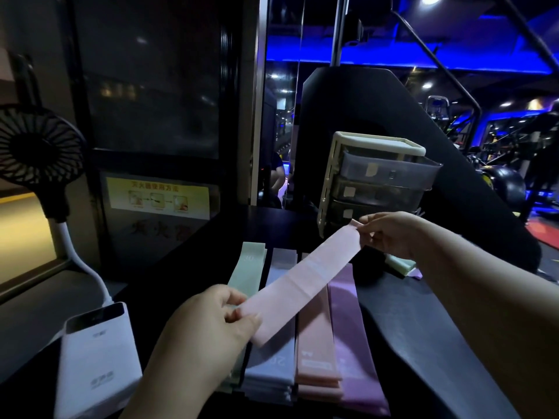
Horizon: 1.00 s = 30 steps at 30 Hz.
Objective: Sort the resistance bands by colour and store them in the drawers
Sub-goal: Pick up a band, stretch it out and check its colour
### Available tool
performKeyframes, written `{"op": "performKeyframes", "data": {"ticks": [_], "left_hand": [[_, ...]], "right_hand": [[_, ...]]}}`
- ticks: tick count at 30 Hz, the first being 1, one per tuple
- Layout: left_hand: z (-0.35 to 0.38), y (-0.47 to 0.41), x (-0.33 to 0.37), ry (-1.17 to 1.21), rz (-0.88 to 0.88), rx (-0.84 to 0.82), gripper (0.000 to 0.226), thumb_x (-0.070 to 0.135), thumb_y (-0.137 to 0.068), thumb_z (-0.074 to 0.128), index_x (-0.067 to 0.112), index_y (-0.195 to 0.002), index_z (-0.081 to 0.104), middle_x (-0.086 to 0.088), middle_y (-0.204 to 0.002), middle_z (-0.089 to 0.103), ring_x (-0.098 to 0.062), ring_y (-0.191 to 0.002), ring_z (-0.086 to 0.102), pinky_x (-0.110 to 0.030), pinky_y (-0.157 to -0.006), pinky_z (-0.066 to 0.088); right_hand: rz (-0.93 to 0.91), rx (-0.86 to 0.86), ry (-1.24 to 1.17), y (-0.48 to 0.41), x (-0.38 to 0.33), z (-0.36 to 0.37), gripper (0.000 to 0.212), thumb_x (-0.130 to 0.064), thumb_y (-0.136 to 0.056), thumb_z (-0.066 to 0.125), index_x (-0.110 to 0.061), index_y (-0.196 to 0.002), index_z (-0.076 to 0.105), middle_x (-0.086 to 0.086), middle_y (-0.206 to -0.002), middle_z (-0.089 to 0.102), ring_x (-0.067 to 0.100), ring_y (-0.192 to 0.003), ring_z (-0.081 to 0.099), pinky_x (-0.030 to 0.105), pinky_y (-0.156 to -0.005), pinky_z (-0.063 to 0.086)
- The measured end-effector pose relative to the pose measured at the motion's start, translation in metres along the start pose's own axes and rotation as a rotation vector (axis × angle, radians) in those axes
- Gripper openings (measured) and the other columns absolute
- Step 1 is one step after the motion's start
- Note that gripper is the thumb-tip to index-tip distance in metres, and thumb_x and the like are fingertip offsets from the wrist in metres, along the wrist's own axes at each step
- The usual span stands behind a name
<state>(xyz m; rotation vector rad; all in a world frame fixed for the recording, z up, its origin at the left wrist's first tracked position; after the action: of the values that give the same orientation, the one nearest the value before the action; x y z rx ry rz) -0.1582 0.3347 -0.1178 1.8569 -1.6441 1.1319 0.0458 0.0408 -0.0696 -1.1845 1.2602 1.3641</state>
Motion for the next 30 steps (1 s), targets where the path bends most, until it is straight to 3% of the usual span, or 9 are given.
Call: {"op": "performKeyframes", "data": {"ticks": [2, 6, 10, 13, 16, 18, 22, 26, 30], "left_hand": [[0.003, 0.001, 0.003, -0.019, 0.014, -0.046, 0.017, 0.040, -0.082, 0.072, 0.027, -0.077, 0.063, 0.014, -0.072, 0.070, -0.002, -0.069, 0.064, -0.025, -0.067, 0.051], [0.011, 0.007, 0.018, 0.054, 0.072, -0.145, 0.019, 0.038, -0.084, 0.066, 0.022, -0.075, 0.063, 0.010, -0.068, 0.070, -0.008, -0.060, 0.062, -0.026, -0.064, 0.050], [0.020, 0.016, 0.033, 0.055, 0.111, -0.228, 0.019, 0.037, -0.083, 0.062, 0.025, -0.068, 0.064, 0.014, -0.060, 0.064, -0.001, -0.054, 0.054, -0.018, -0.059, 0.046], [0.024, 0.021, 0.041, -0.098, 0.123, -0.199, 0.023, 0.047, -0.082, 0.059, 0.029, -0.070, 0.062, 0.015, -0.082, 0.059, 0.003, -0.074, 0.052, -0.011, -0.060, 0.035], [0.027, 0.023, 0.043, -0.249, 0.149, -0.181, 0.024, 0.055, -0.084, 0.052, 0.034, -0.077, 0.060, 0.017, -0.103, 0.053, 0.000, -0.103, 0.045, -0.020, -0.083, 0.034], [0.030, 0.021, 0.043, -0.304, 0.161, -0.202, 0.025, 0.056, -0.085, 0.051, 0.034, -0.077, 0.058, 0.016, -0.104, 0.052, -0.001, -0.106, 0.040, -0.023, -0.093, 0.029], [0.036, 0.018, 0.038, -0.395, 0.128, -0.252, 0.026, 0.058, -0.086, 0.051, 0.034, -0.078, 0.058, 0.015, -0.099, 0.045, -0.004, -0.094, 0.030, -0.025, -0.091, 0.021], [0.043, 0.014, 0.032, -0.424, 0.127, -0.310, 0.028, 0.058, -0.084, 0.053, 0.032, -0.073, 0.057, 0.014, -0.102, 0.048, -0.003, -0.115, 0.035, -0.028, -0.089, 0.016], [0.043, 0.011, 0.030, -0.396, 0.145, -0.324, 0.032, 0.058, -0.085, 0.054, 0.030, -0.069, 0.055, 0.014, -0.099, 0.051, -0.002, -0.109, 0.040, -0.026, -0.091, 0.020]], "right_hand": [[-0.028, 0.051, -0.004, -0.002, 0.000, 0.000, 0.018, 0.012, -0.090, 0.053, -0.001, -0.100, 0.060, 0.012, -0.086, 0.061, 0.015, -0.070, 0.062, 0.018, -0.052, 0.055], [-0.139, 0.156, -0.069, -0.001, -0.003, 0.008, 0.017, 0.016, -0.082, 0.063, -0.001, -0.084, 0.063, 0.012, -0.072, 0.062, 0.013, -0.057, 0.064, 0.019, -0.055, 0.056], [-0.173, 0.206, -0.001, -0.006, -0.002, 0.018, 0.019, 0.012, -0.079, 0.068, -0.006, -0.082, 0.065, 0.009, -0.070, 0.057, 0.012, -0.055, 0.058, 0.020, -0.049, 0.051], [-0.181, 0.244, 0.054, -0.015, 0.003, 0.026, 0.022, 0.013, -0.075, 0.071, -0.007, -0.082, 0.065, 0.010, -0.071, 0.058, 0.017, -0.061, 0.058, 0.022, -0.050, 0.047], [-0.189, 0.269, 0.151, -0.026, 0.013, 0.036, 0.024, 0.009, -0.071, 0.078, -0.008, -0.082, 0.065, 0.009, -0.071, 0.061, 0.017, -0.061, 0.059, 0.022, -0.048, 0.047], [-0.186, 0.274, 0.195, -0.033, 0.021, 0.041, 0.025, 0.005, -0.069, 0.081, -0.011, -0.079, 0.065, 0.010, -0.073, 0.063, 0.017, -0.062, 0.059, 0.023, -0.051, 0.048], [-0.188, 0.244, 0.253, -0.043, 0.035, 0.049, 0.027, 0.003, -0.070, 0.083, -0.006, -0.092, 0.069, 0.012, -0.077, 0.066, 0.021, -0.067, 0.063, 0.026, -0.059, 0.056], [-0.208, 0.251, 0.376, -0.051, 0.046, 0.055, 0.032, -0.006, -0.065, 0.088, -0.009, -0.092, 0.071, 0.011, -0.080, 0.068, 0.024, -0.073, 0.067, 0.035, -0.071, 0.059], [-0.247, 0.275, 0.488, -0.052, 0.050, 0.060, 0.027, -0.013, -0.068, 0.088, -0.017, -0.088, 0.070, -0.001, -0.072, 0.065, 0.015, -0.068, 0.060, 0.032, -0.070, 0.056]]}}
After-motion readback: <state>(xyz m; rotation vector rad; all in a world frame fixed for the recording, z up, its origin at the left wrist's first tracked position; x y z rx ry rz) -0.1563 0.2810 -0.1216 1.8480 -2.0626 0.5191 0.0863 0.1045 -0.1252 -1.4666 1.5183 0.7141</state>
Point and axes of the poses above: each hand's wrist, its own y-axis away from the middle knuckle, its own z-axis out of the palm, x = y × z, the point moved 2 cm from there along -y, towards the middle knuckle
